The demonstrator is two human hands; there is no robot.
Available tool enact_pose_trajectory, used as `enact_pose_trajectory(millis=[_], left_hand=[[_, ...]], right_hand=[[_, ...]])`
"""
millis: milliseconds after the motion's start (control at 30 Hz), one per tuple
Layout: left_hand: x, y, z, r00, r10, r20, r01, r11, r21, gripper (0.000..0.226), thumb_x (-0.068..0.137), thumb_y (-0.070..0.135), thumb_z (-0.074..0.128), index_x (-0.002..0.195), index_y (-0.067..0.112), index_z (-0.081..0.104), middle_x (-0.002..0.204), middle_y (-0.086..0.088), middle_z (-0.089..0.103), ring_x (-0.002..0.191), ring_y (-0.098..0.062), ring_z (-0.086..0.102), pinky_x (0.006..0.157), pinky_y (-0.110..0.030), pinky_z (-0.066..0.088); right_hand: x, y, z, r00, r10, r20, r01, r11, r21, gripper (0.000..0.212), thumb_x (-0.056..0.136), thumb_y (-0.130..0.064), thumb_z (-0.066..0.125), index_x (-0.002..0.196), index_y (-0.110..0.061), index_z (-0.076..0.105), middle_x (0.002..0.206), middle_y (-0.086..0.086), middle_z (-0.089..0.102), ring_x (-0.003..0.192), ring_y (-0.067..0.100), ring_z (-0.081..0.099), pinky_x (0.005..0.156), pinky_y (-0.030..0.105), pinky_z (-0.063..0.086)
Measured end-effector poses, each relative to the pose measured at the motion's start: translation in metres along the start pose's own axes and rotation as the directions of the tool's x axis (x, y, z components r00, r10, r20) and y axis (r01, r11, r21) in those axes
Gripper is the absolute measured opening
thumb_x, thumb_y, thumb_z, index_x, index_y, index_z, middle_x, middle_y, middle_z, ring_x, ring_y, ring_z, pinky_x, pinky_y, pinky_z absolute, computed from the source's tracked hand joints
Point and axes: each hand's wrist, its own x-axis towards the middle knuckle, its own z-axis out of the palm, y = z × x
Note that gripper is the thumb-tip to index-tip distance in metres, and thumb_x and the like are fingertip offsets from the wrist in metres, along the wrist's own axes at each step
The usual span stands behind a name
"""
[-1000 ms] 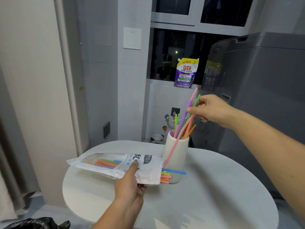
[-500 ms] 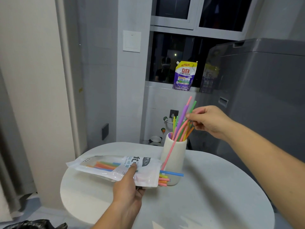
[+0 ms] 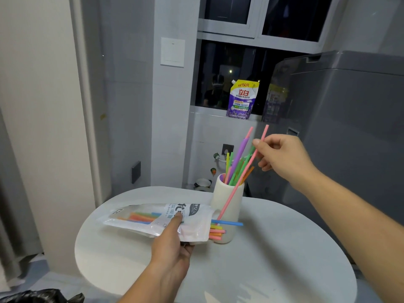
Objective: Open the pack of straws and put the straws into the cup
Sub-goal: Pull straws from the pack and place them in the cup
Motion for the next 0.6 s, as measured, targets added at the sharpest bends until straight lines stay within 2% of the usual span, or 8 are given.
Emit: enact_pose_trajectory(millis=[167, 233, 300, 400, 500, 600], left_hand=[[-0.004, 0.004, 0.007, 1.0, 0.004, -0.004, -0.004, 0.998, -0.058, 0.053, 0.107, 0.016, 0.061, 0.154, -0.002, 0.046, 0.146, -0.035, 0.059, 0.137, -0.054, 0.057, 0.116, -0.061, 0.047], [-0.004, 0.006, 0.008, 0.999, 0.026, -0.029, -0.028, 0.996, -0.088, 0.05, 0.105, 0.012, 0.063, 0.152, 0.002, 0.049, 0.143, -0.029, 0.065, 0.134, -0.047, 0.062, 0.104, -0.057, 0.058], [-0.004, 0.008, 0.008, 0.998, 0.039, -0.05, -0.045, 0.992, -0.119, 0.048, 0.104, 0.009, 0.064, 0.15, 0.004, 0.052, 0.14, -0.022, 0.069, 0.129, -0.042, 0.067, 0.096, -0.053, 0.063], [-0.005, 0.011, 0.008, 0.998, 0.04, -0.042, -0.045, 0.991, -0.126, 0.049, 0.105, 0.01, 0.064, 0.152, 0.003, 0.051, 0.141, -0.023, 0.068, 0.132, -0.045, 0.064, 0.111, -0.058, 0.052], [-0.008, 0.013, 0.01, 0.996, 0.06, -0.063, -0.068, 0.989, -0.134, 0.048, 0.104, 0.009, 0.065, 0.15, 0.004, 0.053, 0.139, -0.019, 0.07, 0.129, -0.038, 0.068, 0.1, -0.053, 0.061], [-0.011, 0.014, 0.011, 0.995, 0.06, -0.081, -0.071, 0.988, -0.138, 0.048, 0.103, 0.009, 0.066, 0.149, 0.005, 0.054, 0.137, -0.017, 0.072, 0.126, -0.035, 0.07, 0.092, -0.049, 0.064]], right_hand=[[-0.002, -0.012, -0.025, 0.988, -0.041, -0.149, 0.072, 0.976, 0.205, 0.025, 0.094, -0.026, 0.068, 0.071, -0.018, 0.071, 0.058, -0.001, 0.07, 0.049, 0.015, 0.066, 0.051, 0.028, 0.056], [-0.004, -0.018, -0.037, 0.968, -0.09, -0.232, 0.149, 0.957, 0.249, 0.026, 0.093, -0.028, 0.069, 0.068, -0.02, 0.069, 0.057, 0.0, 0.07, 0.047, 0.015, 0.066, 0.048, 0.026, 0.055], [-0.006, -0.024, -0.05, 0.928, -0.173, -0.331, 0.251, 0.945, 0.211, 0.025, 0.091, -0.033, 0.069, 0.068, -0.024, 0.068, 0.058, -0.001, 0.071, 0.048, 0.014, 0.067, 0.047, 0.023, 0.054], [-0.01, -0.033, -0.06, 0.864, -0.279, -0.42, 0.362, 0.923, 0.132, 0.023, 0.09, -0.037, 0.068, 0.068, -0.033, 0.066, 0.063, -0.009, 0.072, 0.051, 0.012, 0.069, 0.048, 0.021, 0.054], [-0.013, -0.033, -0.052, 0.848, -0.311, -0.43, 0.379, 0.922, 0.082, 0.023, 0.091, -0.037, 0.068, 0.068, -0.04, 0.066, 0.065, -0.011, 0.072, 0.054, 0.012, 0.071, 0.05, 0.022, 0.056], [-0.013, -0.027, -0.038, 0.855, -0.33, -0.4, 0.37, 0.929, 0.023, 0.019, 0.091, -0.037, 0.069, 0.072, -0.038, 0.066, 0.067, -0.01, 0.072, 0.057, 0.013, 0.071, 0.056, 0.03, 0.061]])
